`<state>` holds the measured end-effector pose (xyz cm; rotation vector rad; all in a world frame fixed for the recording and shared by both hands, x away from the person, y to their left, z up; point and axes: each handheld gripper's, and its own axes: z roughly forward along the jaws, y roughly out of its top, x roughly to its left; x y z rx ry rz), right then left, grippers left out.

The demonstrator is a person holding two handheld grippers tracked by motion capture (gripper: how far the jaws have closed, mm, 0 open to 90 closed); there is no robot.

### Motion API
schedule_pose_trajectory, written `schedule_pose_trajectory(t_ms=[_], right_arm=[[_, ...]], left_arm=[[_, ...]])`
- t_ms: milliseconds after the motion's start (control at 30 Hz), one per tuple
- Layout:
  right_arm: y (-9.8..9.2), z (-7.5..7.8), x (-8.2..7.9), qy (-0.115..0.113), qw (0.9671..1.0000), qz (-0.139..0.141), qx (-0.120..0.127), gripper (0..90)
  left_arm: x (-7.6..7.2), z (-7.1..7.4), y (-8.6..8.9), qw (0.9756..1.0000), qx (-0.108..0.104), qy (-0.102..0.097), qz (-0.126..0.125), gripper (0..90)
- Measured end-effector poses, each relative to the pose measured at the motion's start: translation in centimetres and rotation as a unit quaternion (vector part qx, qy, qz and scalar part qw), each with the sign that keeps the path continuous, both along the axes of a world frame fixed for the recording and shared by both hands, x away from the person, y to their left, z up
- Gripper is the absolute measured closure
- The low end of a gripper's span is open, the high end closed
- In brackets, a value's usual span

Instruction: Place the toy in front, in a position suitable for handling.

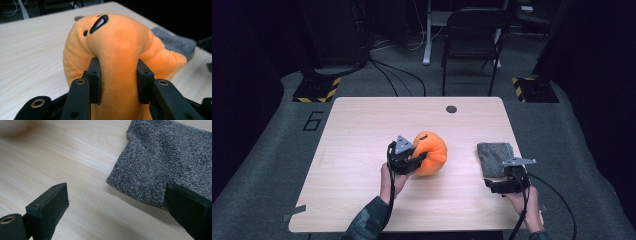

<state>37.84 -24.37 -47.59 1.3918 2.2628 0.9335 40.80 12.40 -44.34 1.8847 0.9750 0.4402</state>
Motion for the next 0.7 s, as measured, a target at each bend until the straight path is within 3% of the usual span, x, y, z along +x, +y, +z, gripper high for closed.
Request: schedule_pose_trajectory(t_ms=[167, 233, 367, 567, 700], right_arm=[[0.2, -0.1, 0.1, 0.0, 1.0, 0.005, -0.004, 5.7], [0.2, -0.1, 0.1, 0.003, 1.0, 0.002, -0.003, 5.8], [0.3, -0.2, 0.1, 0.006, 1.0, 0.002, -0.003, 5.8], [0.4, -0.1, 0.0, 0.006, 1.0, 0.0, 0.001, 5.8], [0.2, -0.1, 0.1, 0.0, 1.0, 0.003, 0.001, 5.7]], left_arm=[[0.7, -2.8, -0.8, 0.9991, 0.033, 0.026, 0.002, 64.4], [0.7, -3.2, -0.7, 0.9991, 0.035, 0.023, 0.003, 63.9], [0.5, -2.9, -0.8, 0.9988, 0.042, 0.023, -0.006, 58.3], [0.3, -1.9, 0.1, 0.9994, 0.026, 0.021, -0.007, 26.4], [-0.4, 0.1, 1.5, 1.0, 0.008, 0.0, 0.003, 16.6]])
